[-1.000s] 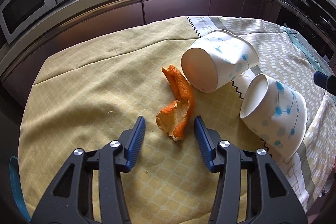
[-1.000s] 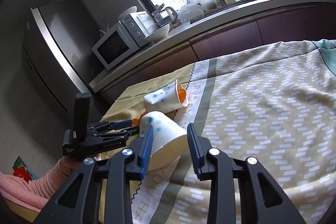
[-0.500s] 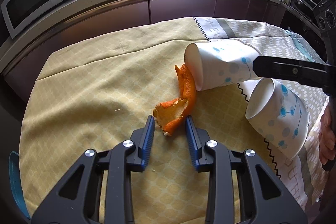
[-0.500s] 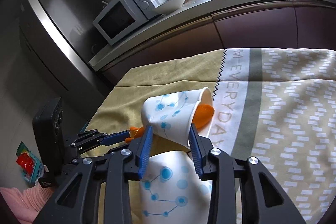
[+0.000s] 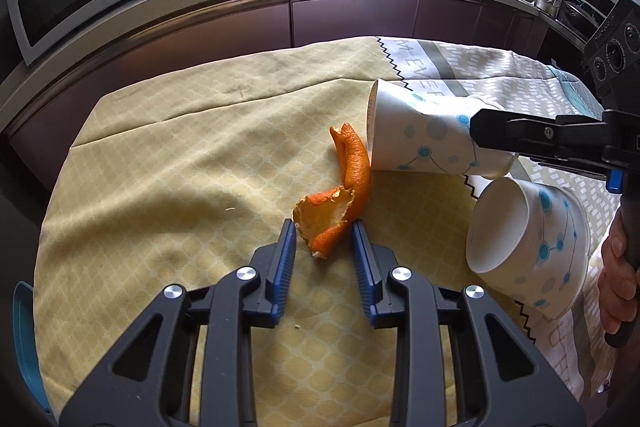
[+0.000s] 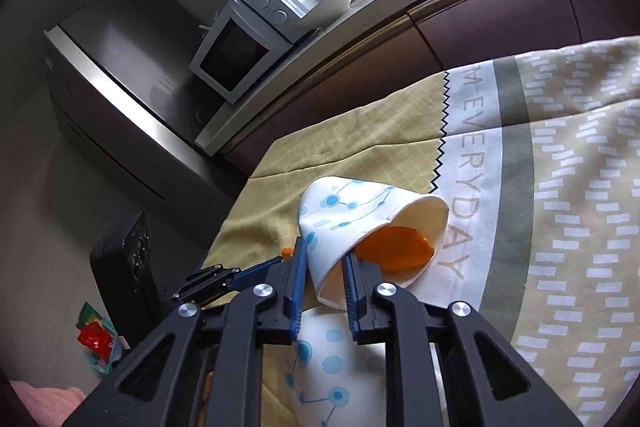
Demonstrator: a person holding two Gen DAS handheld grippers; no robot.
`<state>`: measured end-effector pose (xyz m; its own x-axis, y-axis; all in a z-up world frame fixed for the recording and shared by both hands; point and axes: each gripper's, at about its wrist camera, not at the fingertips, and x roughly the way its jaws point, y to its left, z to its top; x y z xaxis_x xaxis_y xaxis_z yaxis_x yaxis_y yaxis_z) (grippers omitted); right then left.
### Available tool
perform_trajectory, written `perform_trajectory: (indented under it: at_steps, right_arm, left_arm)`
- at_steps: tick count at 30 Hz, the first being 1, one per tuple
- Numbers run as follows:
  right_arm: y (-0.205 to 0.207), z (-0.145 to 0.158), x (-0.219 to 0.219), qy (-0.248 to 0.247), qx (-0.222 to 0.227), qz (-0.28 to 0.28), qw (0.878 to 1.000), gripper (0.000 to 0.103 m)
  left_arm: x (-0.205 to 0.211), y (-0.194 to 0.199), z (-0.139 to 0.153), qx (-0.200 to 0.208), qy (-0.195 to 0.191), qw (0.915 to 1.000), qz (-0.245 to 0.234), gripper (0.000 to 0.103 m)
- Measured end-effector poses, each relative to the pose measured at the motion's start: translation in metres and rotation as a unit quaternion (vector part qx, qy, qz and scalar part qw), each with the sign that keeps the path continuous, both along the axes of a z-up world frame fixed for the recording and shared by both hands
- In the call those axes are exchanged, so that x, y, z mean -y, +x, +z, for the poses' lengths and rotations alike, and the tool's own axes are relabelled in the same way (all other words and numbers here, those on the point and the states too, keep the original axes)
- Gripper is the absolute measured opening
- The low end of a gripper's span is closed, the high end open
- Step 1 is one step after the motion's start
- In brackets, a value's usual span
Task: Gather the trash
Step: 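Lift the paper cup with the right tool while the left tool closes on the orange peel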
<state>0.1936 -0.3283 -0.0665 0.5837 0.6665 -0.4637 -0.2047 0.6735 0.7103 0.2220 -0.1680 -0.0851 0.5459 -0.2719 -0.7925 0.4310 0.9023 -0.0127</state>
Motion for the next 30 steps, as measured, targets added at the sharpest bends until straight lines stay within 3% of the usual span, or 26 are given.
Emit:
perform_trajectory:
  at_steps: [3,8,11,16,19,24,30]
  right_arm:
    - [-0.001,-0.002,0.005,0.047,0.005,0.002,0.999,0.003]
    - [-0.006,-0.006,0.018,0.159,0.01,0.006,0.987,0.003]
    - [-0.01,-0.013,0.021,0.251,0.011,0.018,0.968,0.003]
    - [-0.014,-0.039,0.029,0.411,0.003,0.026,0.911,0.003]
    - [-0.016,-0.044,0.029,0.433,-0.003,0.022,0.901,0.003]
    - [-0.022,-0.028,0.026,0.382,0.007,0.029,0.924,0.003]
    - [-0.027,-0.009,0.012,0.304,0.018,0.043,0.952,0.003]
  left_arm:
    - [-0.002,-0.002,0.0,0.0,-0.002,1.0,-0.002,0.029]
    - [-0.007,-0.003,0.001,-0.002,-0.01,0.9999,-0.002,0.026]
    - [-0.01,-0.005,0.003,-0.002,-0.016,0.9999,-0.002,0.025]
    - [-0.015,-0.011,0.003,-0.002,-0.022,0.9997,-0.002,0.025]
    - [-0.017,-0.012,0.003,-0.002,-0.026,0.9997,-0.001,0.025]
    - [-0.018,-0.023,0.008,0.017,-0.014,0.9997,-0.005,0.027]
    - [-0.029,-0.035,0.018,0.029,-0.024,0.9993,-0.006,0.028]
